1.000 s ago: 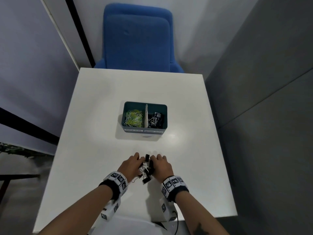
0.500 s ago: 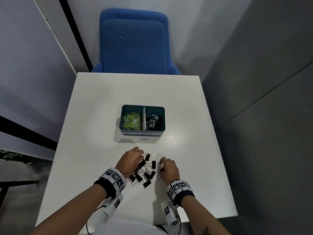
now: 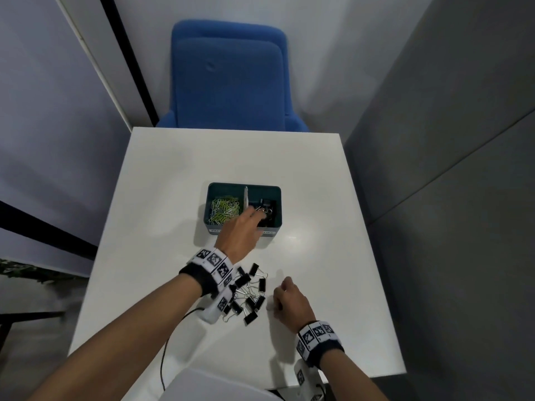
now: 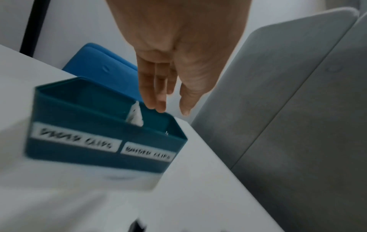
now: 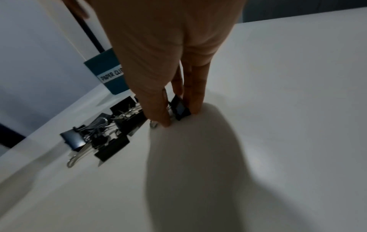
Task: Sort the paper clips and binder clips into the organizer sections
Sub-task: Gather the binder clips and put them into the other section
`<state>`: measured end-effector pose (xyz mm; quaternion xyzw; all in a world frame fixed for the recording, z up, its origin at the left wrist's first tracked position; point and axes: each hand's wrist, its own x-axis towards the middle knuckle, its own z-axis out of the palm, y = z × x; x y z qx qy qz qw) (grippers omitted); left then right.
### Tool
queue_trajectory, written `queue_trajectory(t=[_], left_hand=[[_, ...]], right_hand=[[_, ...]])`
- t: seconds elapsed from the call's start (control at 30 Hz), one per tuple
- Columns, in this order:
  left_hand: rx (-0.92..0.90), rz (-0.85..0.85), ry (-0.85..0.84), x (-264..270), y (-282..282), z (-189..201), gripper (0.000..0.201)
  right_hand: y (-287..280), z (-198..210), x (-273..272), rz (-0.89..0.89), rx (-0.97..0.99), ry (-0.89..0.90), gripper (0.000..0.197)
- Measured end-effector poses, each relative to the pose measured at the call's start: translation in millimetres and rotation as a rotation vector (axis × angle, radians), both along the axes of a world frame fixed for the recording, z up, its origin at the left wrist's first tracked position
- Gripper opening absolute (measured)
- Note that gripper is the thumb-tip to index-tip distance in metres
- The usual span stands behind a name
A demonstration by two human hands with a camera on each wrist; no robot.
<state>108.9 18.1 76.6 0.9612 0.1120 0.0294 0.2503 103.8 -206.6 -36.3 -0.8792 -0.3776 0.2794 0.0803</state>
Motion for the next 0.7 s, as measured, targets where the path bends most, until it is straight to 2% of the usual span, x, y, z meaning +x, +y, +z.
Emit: queue_trajectory(t=[0.07,0.1,0.17,0.23,0.3,0.43,0.6,0.63,0.7], left_hand=[[0.003,-0.031,0.096,-25.9,0.7,-20.5,0.023],[0.012,-0.034,0.165,-40.0,1.3,-31.5,0.024],[0.048,-0.050,0.360,-67.1,1.8,-53.8,0.038],[0.093,-0.089,0.552,-92.0,-0.2,-73.8,0.062],[0.099,-0.084,0.642,-113.3,-6.5,-87.4,0.078],[0.130,-0.054,0.600,-136.4,-17.7,-101.3,0.083],[0.093,-0.021,0.449,-144.6,-13.8,-118.4,0.055],[0.078,-0.019,0.429,-145.4,-13.3,-119.7,0.054],[0.075,-0.054,0.445,-144.4,-13.2,-119.2,0.056]], right_hand=[[-2.1,-0.4,4.1,-0.069,0.014,0.032,0.007],[-2.9,0.9,6.4,-0.102,0.019,0.056,0.007],[-1.2,6.0,13.4,-0.118,0.007,0.089,0.019],[4.0,14.6,23.2,-0.105,-0.031,0.083,0.028],[10.9,19.7,33.0,-0.092,-0.066,0.041,0.036],[9.1,22.3,37.1,-0.152,-0.004,-0.003,0.043],[-20.9,5.5,12.3,-0.209,-0.001,0.027,0.065],[-24.5,1.7,6.1,-0.203,0.004,0.028,0.065],[-27.2,-4.8,-6.0,-0.179,0.018,-0.003,0.051]])
